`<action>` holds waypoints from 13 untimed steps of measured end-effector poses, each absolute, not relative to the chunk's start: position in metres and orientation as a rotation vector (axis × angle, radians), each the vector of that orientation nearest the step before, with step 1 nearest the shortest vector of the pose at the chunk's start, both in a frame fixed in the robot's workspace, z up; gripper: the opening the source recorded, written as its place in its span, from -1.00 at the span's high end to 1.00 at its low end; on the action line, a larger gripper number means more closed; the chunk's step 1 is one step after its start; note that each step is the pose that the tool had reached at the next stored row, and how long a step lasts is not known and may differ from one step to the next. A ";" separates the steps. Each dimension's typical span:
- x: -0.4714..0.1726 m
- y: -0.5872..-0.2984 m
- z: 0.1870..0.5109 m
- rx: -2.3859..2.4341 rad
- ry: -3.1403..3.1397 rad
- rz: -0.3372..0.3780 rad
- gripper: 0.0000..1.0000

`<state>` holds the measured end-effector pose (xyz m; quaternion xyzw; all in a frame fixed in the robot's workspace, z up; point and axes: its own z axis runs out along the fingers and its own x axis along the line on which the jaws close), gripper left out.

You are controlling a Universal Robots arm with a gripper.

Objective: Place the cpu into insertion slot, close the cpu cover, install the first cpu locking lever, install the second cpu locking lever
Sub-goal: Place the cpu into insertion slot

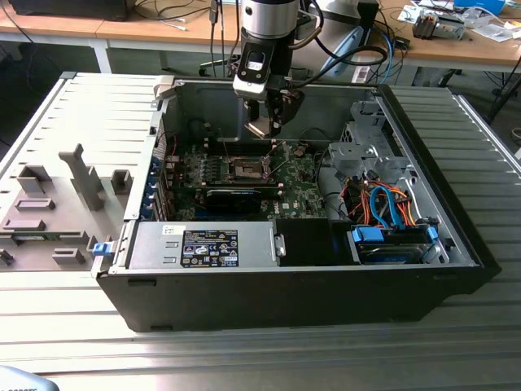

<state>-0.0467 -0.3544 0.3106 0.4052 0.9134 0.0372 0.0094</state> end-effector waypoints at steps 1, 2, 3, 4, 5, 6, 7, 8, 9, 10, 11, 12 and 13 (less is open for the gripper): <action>-0.047 -0.354 0.311 1.267 2.852 0.116 -0.09; -0.047 -0.354 0.311 1.268 2.851 0.116 -0.09; -0.047 -0.354 0.311 1.269 2.851 0.116 -0.09; -0.047 -0.354 0.311 1.270 2.850 0.116 -0.09; -0.047 -0.354 0.311 1.272 2.850 0.116 -0.09; -0.047 -0.354 0.311 1.273 2.849 0.116 -0.09; -0.047 -0.354 0.311 1.274 2.849 0.116 -0.09; -0.047 -0.354 0.311 1.275 2.848 0.116 -0.09; -0.047 -0.354 0.311 1.276 2.847 0.116 -0.09; -0.047 -0.354 0.311 1.278 2.847 0.116 -0.09; -0.047 -0.354 0.311 1.279 2.846 0.115 -0.09; -0.047 -0.354 0.311 1.280 2.846 0.115 -0.09; -0.047 -0.354 0.311 1.281 2.845 0.115 -0.09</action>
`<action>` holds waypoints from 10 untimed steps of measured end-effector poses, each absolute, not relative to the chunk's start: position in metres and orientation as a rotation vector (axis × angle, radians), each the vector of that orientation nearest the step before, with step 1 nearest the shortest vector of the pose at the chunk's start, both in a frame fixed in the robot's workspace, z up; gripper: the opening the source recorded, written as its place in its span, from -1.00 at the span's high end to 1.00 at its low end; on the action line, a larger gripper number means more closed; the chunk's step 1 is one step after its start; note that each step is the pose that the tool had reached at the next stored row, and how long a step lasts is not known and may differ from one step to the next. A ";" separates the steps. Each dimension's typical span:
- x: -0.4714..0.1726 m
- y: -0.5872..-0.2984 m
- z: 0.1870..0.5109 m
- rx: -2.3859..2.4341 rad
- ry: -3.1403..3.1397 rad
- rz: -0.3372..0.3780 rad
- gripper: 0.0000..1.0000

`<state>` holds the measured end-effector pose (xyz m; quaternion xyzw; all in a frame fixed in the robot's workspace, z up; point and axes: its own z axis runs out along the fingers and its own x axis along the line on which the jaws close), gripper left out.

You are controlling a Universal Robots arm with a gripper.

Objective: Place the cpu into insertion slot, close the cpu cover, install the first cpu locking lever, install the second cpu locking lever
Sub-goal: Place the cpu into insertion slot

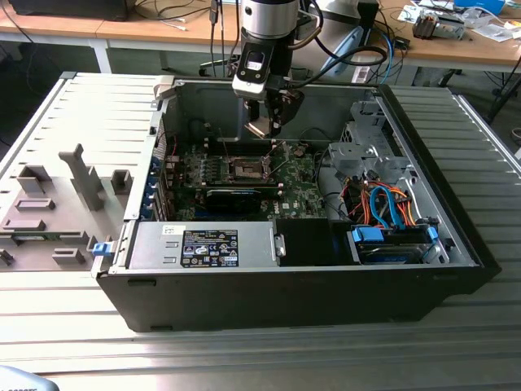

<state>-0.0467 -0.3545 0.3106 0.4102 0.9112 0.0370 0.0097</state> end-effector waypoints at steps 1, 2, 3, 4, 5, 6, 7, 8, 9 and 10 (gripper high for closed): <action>-0.047 -0.354 0.311 1.283 2.844 0.115 -0.09; -0.047 -0.354 0.311 1.284 2.844 0.115 -0.09; -0.047 -0.354 0.311 1.285 2.843 0.115 -0.09; -0.047 -0.354 0.311 1.287 2.842 0.115 -0.09; -0.047 -0.354 0.311 1.289 2.841 0.115 -0.09; -0.047 -0.354 0.311 1.290 2.840 0.115 -0.09; -0.047 -0.354 0.311 1.291 2.840 0.115 -0.09; -0.047 -0.354 0.310 1.294 2.839 0.115 -0.09; -0.047 -0.354 0.310 1.295 2.838 0.115 -0.09; -0.047 -0.354 0.311 1.296 2.838 0.115 -0.09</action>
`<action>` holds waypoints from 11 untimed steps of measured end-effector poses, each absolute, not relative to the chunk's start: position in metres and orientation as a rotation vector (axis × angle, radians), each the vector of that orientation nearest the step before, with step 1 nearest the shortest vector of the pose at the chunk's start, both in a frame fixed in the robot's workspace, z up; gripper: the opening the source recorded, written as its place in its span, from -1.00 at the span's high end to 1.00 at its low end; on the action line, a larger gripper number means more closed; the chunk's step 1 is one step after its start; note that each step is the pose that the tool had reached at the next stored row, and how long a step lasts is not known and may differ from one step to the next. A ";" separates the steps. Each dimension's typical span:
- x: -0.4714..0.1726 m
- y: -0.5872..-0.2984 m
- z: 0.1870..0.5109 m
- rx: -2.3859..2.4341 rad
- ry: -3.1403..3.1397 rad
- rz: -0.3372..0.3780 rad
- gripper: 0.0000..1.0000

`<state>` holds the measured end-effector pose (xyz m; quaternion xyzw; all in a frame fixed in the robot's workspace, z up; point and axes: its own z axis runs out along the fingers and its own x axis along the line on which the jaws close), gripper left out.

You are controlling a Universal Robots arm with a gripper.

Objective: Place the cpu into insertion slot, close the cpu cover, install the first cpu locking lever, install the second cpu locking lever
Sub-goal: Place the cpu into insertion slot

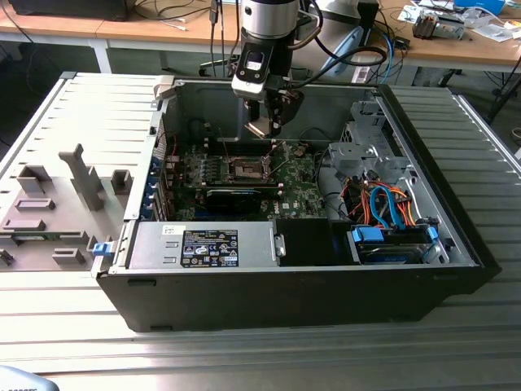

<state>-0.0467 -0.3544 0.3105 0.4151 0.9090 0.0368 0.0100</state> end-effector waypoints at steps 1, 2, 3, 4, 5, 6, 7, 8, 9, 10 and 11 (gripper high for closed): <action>-0.047 -0.354 0.310 1.297 2.837 0.115 -0.09; -0.047 -0.354 0.310 1.300 2.836 0.115 -0.09; -0.047 -0.354 0.311 1.303 2.834 0.115 -0.09; -0.047 -0.354 0.311 1.306 2.833 0.114 -0.09; -0.047 -0.354 0.310 1.308 2.832 0.114 -0.09; -0.047 -0.354 0.310 1.309 2.831 0.114 -0.09; -0.047 -0.354 0.310 1.317 2.826 0.111 -0.09; -0.047 -0.354 0.310 1.324 2.822 0.109 -0.09; -0.047 -0.354 0.310 1.328 2.820 0.107 -0.09; -0.047 -0.354 0.310 1.332 2.817 0.106 -0.09; -0.047 -0.354 0.310 1.337 2.814 0.104 -0.09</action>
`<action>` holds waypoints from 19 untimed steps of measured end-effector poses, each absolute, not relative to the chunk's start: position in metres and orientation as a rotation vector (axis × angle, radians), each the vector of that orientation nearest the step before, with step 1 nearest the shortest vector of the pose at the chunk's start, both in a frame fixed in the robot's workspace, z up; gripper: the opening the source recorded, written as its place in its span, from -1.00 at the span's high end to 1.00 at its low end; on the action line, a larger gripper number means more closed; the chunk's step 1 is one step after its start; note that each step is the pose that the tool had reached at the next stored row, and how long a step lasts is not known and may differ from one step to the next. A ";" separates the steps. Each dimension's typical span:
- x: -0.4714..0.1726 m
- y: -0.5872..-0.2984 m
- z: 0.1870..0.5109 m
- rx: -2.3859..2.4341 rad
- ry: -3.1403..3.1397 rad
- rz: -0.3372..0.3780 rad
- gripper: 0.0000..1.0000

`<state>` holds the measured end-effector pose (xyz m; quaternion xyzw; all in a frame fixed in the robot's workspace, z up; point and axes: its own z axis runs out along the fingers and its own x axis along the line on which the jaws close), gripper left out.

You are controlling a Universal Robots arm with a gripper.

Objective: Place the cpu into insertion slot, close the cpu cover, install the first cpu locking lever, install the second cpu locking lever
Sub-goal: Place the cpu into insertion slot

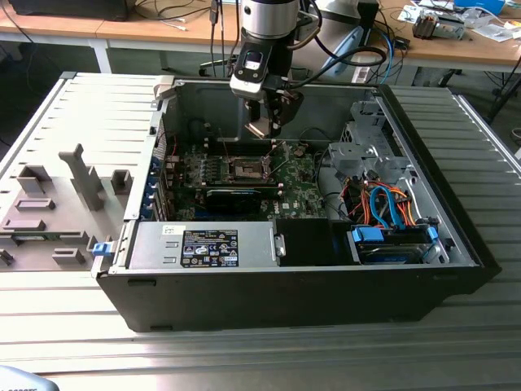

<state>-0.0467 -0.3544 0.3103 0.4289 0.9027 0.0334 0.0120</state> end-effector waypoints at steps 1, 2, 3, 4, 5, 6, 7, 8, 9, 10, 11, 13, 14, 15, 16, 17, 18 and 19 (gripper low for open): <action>-0.047 -0.354 0.310 1.338 2.814 0.104 -0.09; -0.047 -0.354 0.310 1.339 2.813 0.103 -0.09; -0.047 -0.354 0.310 1.340 2.813 0.103 -0.09; -0.047 -0.354 0.310 1.341 2.812 0.103 -0.09; -0.047 -0.354 0.310 1.343 2.811 0.102 -0.09; -0.047 -0.354 0.310 1.344 2.810 0.102 -0.09; -0.047 -0.354 0.310 1.345 2.810 0.101 -0.09; -0.047 -0.354 0.310 1.346 2.809 0.101 -0.09; -0.047 -0.354 0.310 1.347 2.809 0.101 -0.09; -0.047 -0.354 0.310 1.348 2.808 0.100 -0.09; -0.047 -0.354 0.310 1.349 2.807 0.099 -0.09; -0.047 -0.354 0.310 1.351 2.806 0.099 -0.09; -0.047 -0.354 0.310 1.352 2.805 0.099 -0.09; -0.047 -0.354 0.310 1.352 2.805 0.098 -0.09; -0.047 -0.354 0.310 1.354 2.804 0.098 -0.09; -0.047 -0.354 0.310 1.355 2.804 0.098 -0.09; -0.047 -0.354 0.310 1.356 2.803 0.098 -0.09; -0.047 -0.354 0.310 1.357 2.802 0.097 -0.09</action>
